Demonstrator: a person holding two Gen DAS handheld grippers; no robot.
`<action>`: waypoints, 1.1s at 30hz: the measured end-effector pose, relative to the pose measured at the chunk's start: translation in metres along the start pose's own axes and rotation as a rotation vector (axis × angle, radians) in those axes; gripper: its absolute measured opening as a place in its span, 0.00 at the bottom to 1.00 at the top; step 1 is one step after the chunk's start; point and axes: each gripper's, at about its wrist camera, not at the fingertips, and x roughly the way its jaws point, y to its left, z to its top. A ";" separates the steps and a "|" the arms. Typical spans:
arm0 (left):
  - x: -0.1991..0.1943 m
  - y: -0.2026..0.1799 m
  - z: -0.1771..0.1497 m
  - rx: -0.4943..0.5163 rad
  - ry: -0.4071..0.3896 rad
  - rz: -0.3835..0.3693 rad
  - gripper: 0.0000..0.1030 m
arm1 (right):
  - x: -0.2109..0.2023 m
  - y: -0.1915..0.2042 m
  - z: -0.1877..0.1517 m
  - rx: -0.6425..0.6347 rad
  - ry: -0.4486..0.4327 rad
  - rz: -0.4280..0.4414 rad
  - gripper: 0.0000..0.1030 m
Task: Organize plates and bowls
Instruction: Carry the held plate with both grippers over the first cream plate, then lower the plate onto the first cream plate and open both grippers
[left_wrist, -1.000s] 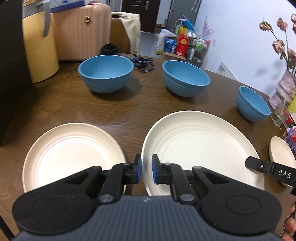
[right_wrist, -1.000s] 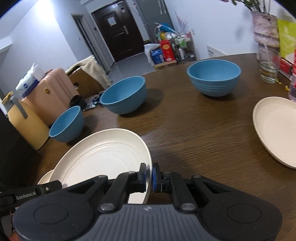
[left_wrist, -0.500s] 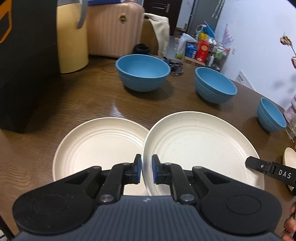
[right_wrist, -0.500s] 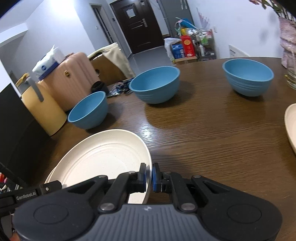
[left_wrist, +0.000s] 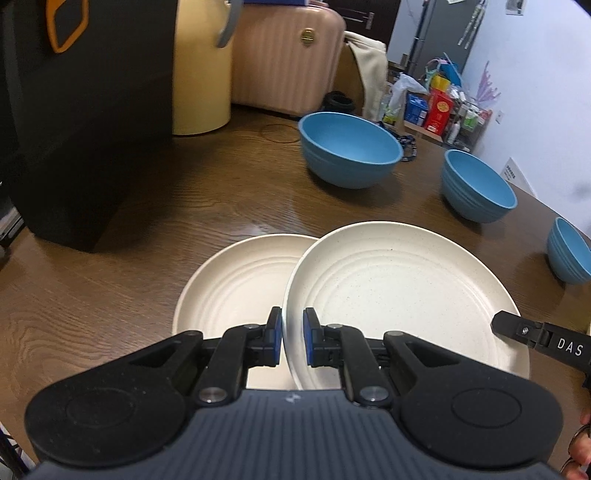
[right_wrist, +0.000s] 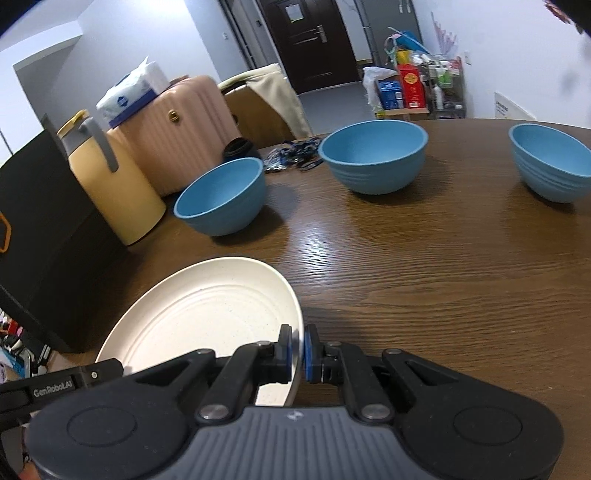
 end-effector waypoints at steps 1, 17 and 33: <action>0.001 0.003 0.000 -0.004 0.001 0.004 0.12 | 0.002 0.003 0.000 -0.005 0.003 0.003 0.07; 0.010 0.042 0.001 -0.051 0.004 0.061 0.12 | 0.033 0.050 0.002 -0.087 0.053 0.024 0.07; 0.031 0.064 0.000 -0.043 0.023 0.106 0.12 | 0.060 0.076 -0.004 -0.174 0.091 0.007 0.07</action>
